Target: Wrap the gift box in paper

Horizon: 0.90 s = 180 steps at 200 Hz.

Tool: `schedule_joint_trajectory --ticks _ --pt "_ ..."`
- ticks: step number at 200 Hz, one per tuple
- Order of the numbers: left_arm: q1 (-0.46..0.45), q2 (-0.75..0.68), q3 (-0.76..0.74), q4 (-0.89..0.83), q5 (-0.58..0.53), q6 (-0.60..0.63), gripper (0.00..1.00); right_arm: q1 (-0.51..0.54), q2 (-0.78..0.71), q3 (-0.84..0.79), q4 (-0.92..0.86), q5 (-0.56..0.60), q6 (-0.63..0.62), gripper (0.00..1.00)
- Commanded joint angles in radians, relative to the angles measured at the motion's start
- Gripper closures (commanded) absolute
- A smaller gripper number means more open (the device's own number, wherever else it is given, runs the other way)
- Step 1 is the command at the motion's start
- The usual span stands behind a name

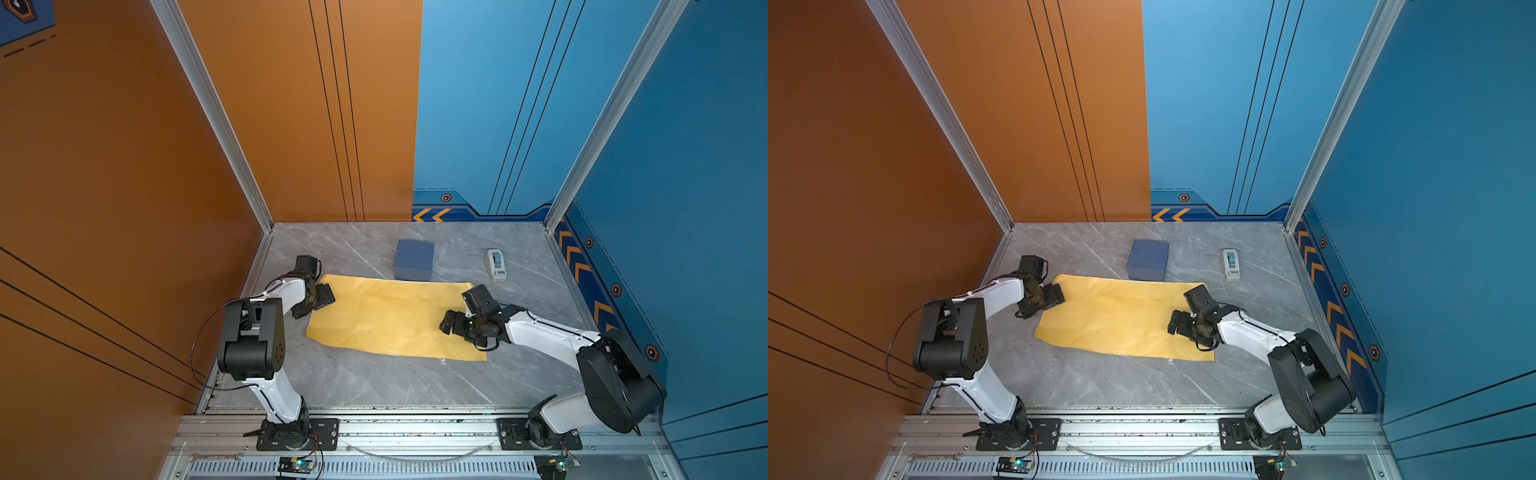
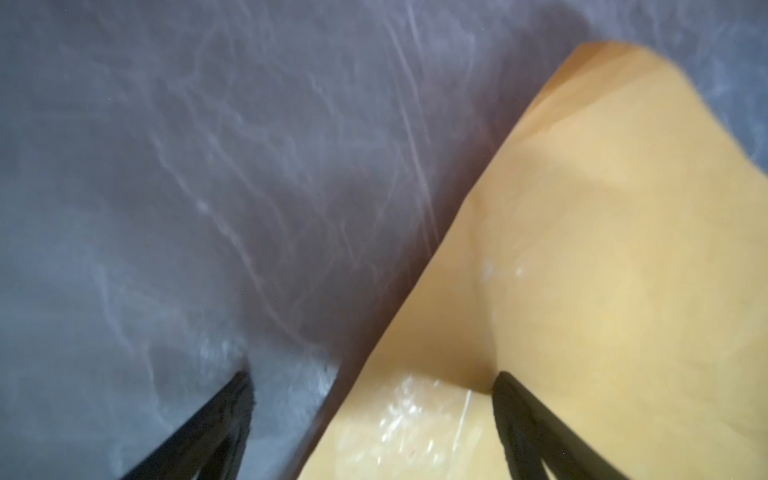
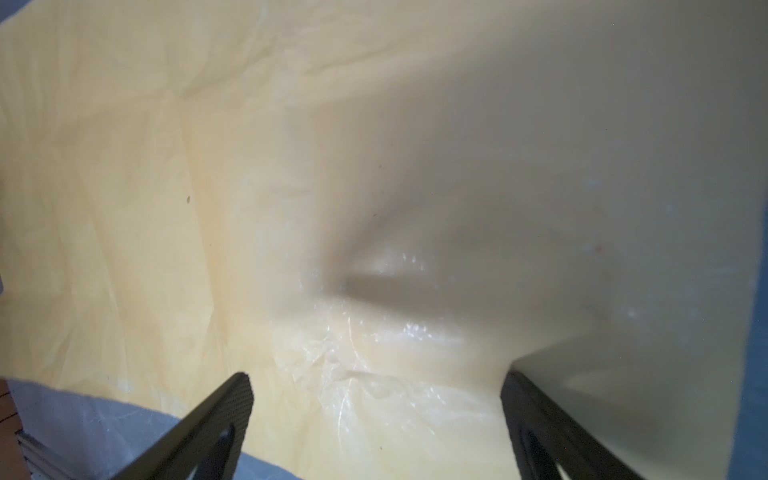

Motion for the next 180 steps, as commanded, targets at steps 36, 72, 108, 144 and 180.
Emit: schedule_joint_trajectory --ticks 36,72,108,144,180 --pt "-0.085 -0.175 -0.035 -0.046 0.007 -0.031 0.1 -0.153 -0.054 0.096 -0.228 -0.041 -0.227 0.06" --pt "-0.157 -0.077 0.189 -0.043 0.086 0.006 0.1 -0.182 -0.002 0.297 -0.181 -0.104 -0.195 0.05" --pt "-0.255 0.152 0.457 -0.017 0.234 0.026 0.12 -0.213 0.224 0.491 -0.063 -0.182 -0.099 0.05" --pt "-0.323 0.351 0.679 0.009 0.315 -0.006 0.12 -0.205 0.432 0.671 0.012 -0.263 -0.045 0.09" --pt "-0.362 0.489 0.783 0.057 0.377 -0.07 0.12 -0.175 0.588 0.825 -0.019 -0.296 -0.055 0.13"
